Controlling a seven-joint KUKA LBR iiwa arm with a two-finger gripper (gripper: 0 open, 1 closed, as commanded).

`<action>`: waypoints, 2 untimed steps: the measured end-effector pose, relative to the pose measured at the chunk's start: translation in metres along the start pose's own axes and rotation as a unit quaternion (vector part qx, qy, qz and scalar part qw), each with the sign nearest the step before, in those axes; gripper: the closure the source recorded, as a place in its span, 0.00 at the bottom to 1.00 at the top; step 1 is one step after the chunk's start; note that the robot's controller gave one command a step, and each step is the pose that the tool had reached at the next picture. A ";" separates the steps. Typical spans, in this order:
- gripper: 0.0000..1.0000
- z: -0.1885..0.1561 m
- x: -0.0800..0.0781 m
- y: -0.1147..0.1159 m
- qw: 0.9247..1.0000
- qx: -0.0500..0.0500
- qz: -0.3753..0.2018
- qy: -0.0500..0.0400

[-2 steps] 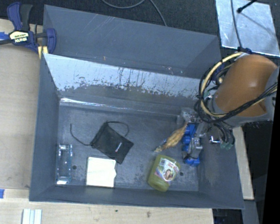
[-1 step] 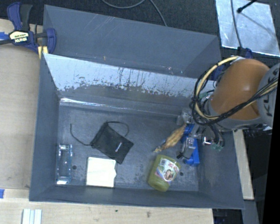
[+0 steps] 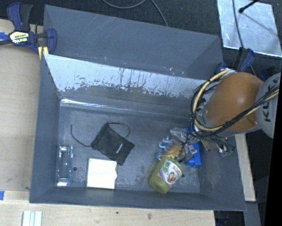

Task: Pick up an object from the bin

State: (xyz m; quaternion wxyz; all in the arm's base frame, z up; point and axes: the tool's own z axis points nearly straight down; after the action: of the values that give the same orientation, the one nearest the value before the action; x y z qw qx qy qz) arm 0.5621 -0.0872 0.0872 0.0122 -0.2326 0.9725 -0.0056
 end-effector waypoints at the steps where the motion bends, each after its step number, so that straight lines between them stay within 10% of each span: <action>1: 1.00 0.008 -0.001 -0.004 0.998 0.003 -0.069 -0.004; 2: 1.00 0.008 -0.001 -0.004 0.998 0.003 -0.069 -0.004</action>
Offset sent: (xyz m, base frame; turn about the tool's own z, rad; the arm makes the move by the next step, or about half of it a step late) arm 0.0000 0.0000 0.0000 0.0000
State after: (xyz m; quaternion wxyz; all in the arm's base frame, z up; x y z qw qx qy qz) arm 0.5653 -0.0906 0.0796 0.0163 -0.2993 0.9540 -0.0081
